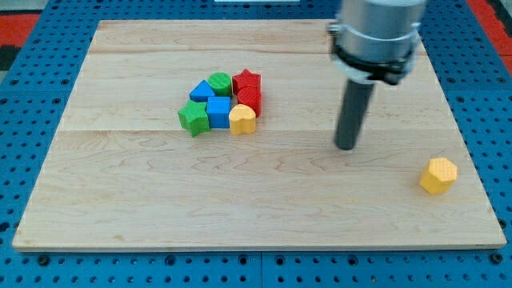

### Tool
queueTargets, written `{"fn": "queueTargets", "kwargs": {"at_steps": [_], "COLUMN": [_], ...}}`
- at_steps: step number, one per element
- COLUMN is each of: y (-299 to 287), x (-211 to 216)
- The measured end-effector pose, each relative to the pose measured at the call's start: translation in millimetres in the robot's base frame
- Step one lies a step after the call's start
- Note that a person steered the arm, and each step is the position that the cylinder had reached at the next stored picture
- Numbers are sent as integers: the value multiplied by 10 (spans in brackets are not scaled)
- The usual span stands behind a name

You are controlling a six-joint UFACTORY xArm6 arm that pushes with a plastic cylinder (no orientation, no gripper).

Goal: Move the yellow hexagon towards the center of the board

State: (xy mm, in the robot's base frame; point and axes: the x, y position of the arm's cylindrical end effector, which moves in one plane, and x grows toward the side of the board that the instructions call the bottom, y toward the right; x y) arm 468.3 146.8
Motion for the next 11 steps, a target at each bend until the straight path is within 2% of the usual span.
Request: {"fn": "queueTargets", "kwargs": {"at_steps": [1,2,3,4,5,7,9,11], "y": [832,1241,1302,1159,738,603,45,-101], "x": [0,291,616,708,707,359,274,-67]}}
